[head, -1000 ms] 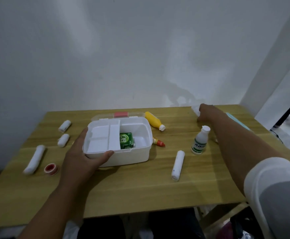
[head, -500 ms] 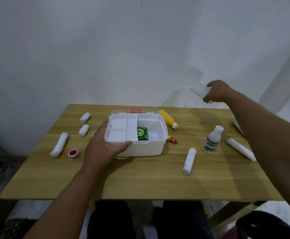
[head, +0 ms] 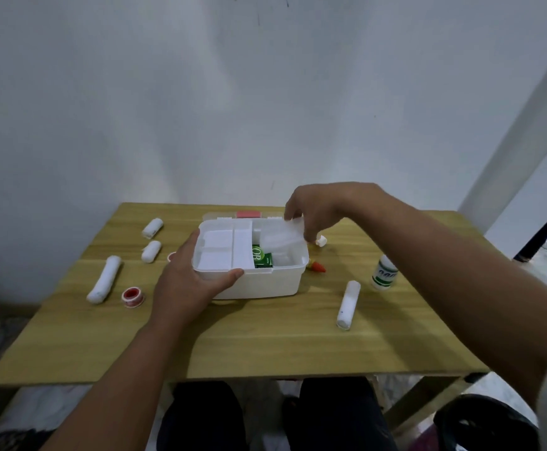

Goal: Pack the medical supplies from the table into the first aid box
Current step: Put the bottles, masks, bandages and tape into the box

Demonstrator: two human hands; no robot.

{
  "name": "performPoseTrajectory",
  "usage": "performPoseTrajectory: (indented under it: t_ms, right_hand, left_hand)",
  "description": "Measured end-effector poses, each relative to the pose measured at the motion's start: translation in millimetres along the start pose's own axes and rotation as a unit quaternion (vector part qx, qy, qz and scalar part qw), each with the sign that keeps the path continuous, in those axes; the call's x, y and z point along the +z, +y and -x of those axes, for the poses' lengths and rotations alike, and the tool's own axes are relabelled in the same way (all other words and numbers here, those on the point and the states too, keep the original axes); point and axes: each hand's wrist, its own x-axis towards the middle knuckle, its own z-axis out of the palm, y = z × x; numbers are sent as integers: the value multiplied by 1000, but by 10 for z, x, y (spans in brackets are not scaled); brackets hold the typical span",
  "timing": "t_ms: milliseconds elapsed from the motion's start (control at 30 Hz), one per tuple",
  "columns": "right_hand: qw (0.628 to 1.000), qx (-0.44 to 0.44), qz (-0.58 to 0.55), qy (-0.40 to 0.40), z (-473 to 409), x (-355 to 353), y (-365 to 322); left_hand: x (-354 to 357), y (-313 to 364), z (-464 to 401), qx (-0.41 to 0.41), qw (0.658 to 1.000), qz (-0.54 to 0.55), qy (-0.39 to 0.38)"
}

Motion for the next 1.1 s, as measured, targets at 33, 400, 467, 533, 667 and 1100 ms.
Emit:
performPoseTrajectory:
  t_ms: [33, 400, 467, 533, 667, 1100]
  right_hand:
    - [1000, 1, 16, -1, -15, 37, -37]
    - [999, -38, 5, 37, -241, 432, -308]
    - [997, -47, 1, 56, -300, 539, -320]
    - [996, -48, -3, 77, -340, 622, -328]
    - [994, -40, 13, 99, -346, 648, -312]
    - [987, -42, -80, 135, -478, 703, -310]
  left_hand:
    - [-3, 2, 1, 1, 1000, 0, 0]
    - [-5, 0, -4, -2, 1000, 2, 2]
    - [-18, 1, -5, 1, 1000, -2, -4]
    - [-25, 7, -3, 7, 1000, -4, -11]
    - [-21, 14, 4, 13, 1000, 1, -5]
    - [-11, -17, -8, 1, 1000, -4, -12]
